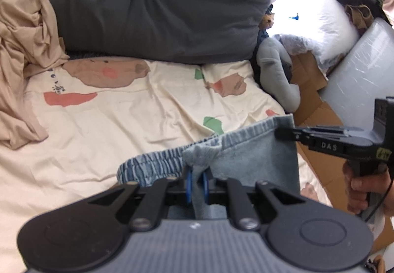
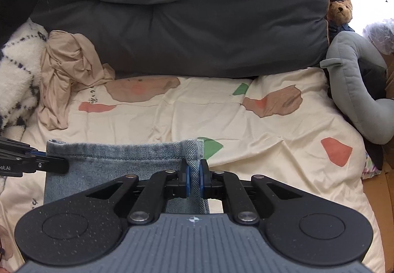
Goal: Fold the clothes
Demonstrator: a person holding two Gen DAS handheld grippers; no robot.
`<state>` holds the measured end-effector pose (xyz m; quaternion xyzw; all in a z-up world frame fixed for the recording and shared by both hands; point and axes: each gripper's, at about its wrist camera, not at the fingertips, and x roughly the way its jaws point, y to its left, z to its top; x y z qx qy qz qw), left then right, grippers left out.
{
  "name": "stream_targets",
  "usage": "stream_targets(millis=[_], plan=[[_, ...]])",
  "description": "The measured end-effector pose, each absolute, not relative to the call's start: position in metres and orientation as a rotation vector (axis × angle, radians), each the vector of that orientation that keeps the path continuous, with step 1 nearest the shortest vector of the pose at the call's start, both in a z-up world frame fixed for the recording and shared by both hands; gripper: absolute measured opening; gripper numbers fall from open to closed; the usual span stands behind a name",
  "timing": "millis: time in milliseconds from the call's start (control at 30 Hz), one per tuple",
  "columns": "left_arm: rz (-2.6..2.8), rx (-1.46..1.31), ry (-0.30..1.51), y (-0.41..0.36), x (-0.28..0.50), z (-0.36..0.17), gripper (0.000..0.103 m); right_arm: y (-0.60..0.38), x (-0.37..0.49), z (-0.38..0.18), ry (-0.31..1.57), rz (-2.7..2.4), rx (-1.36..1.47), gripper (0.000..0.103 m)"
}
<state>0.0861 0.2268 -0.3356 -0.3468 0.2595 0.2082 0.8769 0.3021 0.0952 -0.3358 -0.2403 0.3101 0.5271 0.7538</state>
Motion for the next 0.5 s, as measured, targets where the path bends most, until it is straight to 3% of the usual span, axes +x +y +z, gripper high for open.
stream_targets(millis=[500], plan=[[0.461, -0.808, 0.594, 0.252, 0.085, -0.372, 0.012, 0.126, 0.295, -0.365, 0.723, 1.085, -0.563, 0.007]])
